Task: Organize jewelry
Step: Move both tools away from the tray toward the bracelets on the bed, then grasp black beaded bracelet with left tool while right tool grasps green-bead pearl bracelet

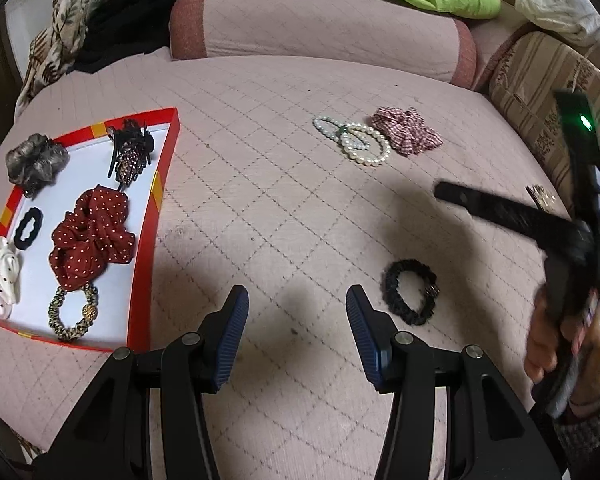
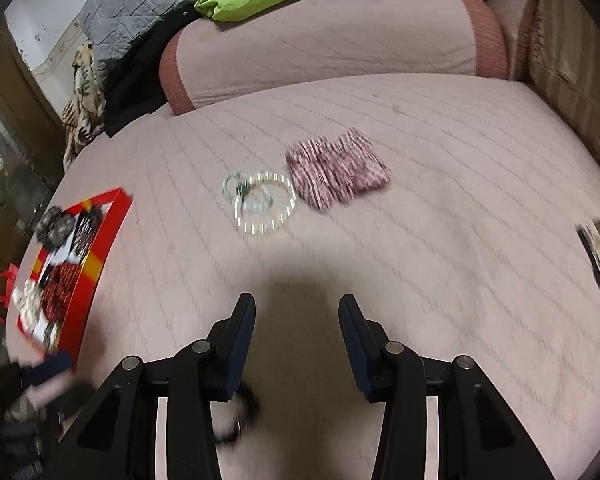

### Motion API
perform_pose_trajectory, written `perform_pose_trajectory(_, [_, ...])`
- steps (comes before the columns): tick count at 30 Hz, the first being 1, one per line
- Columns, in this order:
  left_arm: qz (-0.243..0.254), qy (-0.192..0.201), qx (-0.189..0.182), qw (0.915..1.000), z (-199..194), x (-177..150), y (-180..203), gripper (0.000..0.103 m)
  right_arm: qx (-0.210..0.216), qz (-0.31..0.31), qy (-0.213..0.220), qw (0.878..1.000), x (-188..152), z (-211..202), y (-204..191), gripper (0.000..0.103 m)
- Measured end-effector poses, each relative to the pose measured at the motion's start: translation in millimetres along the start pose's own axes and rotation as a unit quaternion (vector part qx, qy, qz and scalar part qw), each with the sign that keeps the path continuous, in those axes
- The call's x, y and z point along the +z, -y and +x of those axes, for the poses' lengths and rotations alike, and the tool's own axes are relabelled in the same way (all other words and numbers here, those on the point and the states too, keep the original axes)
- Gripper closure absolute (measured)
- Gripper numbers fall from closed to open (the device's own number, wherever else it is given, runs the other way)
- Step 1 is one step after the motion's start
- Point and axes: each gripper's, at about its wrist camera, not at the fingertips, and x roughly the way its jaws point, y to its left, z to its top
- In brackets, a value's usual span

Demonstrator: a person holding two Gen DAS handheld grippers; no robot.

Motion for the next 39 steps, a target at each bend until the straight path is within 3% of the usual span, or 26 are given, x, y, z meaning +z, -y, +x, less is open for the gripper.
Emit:
perform_pose_trajectory(6, [-0.013,-0.009,-0.017,0.9997,19.3,8.0,-5.4,0.053,-0.023,0.003,-0.007,1.0,40.3,45.6,-3.0,0.056])
perform_pose_trajectory(11, [-0.018,-0.016,-0.034,0.9991,30.4,10.6,-3.3,0.053,-0.048,0.008,-0.02,0.999,55.3,79.4,-4.3,0.056])
perform_pose_trajectory(13, [-0.02,-0.017,-0.037,0.999,32.7,10.8,-3.2,0.053,-0.078,-0.01,-0.018,0.997,54.2,83.0,-8.7,0.056])
perform_pose_trajectory(18, [-0.022,-0.02,-0.041,0.9987,33.8,10.3,-3.6,0.053,-0.122,-0.03,-0.029,0.992,45.5,71.8,1.6,0.056])
perform_pose_trajectory(28, [0.024,-0.022,-0.063,0.9975,32.9,-0.3,31.1,0.053,-0.13,0.003,-0.038,0.991,-7.2,8.8,73.1,0.055])
perform_pose_trajectory(34, [0.055,-0.026,-0.076,0.9953,45.5,-2.0,51.6,0.053,-0.134,0.007,-0.037,0.99,-28.8,-11.4,83.0,0.055])
perform_pose_trajectory(39, [0.08,-0.04,-0.071,0.9935,62.6,-1.0,68.4,0.054,-0.139,0.002,-0.033,0.99,-24.7,-5.0,77.7,0.052])
